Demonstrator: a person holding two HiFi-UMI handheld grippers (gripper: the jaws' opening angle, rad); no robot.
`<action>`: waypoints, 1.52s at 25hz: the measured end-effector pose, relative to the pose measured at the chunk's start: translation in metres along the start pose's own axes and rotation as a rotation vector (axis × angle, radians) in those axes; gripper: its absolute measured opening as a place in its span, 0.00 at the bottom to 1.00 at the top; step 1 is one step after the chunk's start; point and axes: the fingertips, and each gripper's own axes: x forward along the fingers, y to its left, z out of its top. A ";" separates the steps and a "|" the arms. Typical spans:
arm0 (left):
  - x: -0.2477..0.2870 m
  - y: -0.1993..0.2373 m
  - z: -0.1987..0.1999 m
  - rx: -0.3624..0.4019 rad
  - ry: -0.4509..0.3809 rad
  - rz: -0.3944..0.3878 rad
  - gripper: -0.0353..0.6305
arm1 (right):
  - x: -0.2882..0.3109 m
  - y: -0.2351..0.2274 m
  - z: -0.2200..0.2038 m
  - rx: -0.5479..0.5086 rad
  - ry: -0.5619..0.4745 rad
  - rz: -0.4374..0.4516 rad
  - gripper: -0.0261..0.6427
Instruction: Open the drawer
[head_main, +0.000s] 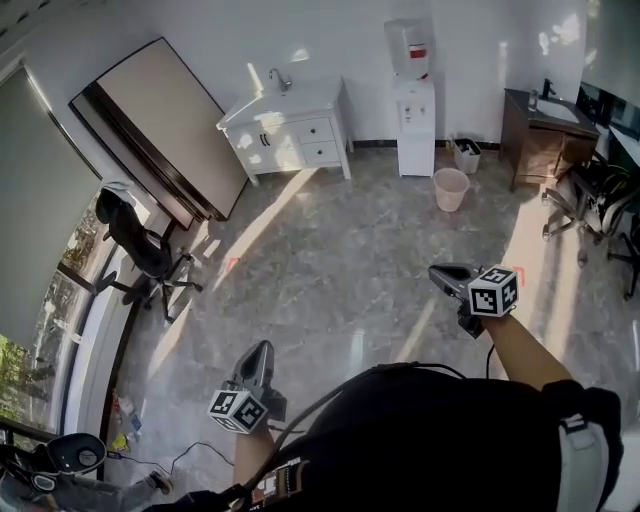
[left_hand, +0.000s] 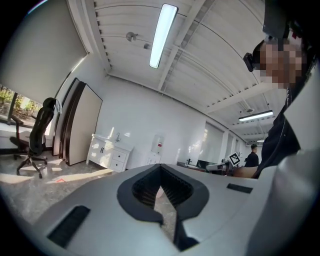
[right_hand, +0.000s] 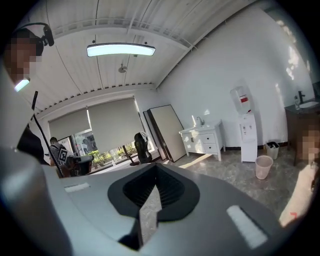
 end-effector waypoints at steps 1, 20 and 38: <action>0.012 0.000 0.003 -0.004 -0.012 0.016 0.04 | 0.008 -0.012 0.007 -0.003 0.005 0.016 0.04; 0.216 -0.037 0.013 -0.001 0.004 0.105 0.04 | 0.066 -0.212 0.096 0.016 0.023 0.119 0.04; 0.317 0.148 0.085 0.011 -0.024 -0.097 0.04 | 0.213 -0.217 0.159 0.001 -0.039 -0.061 0.04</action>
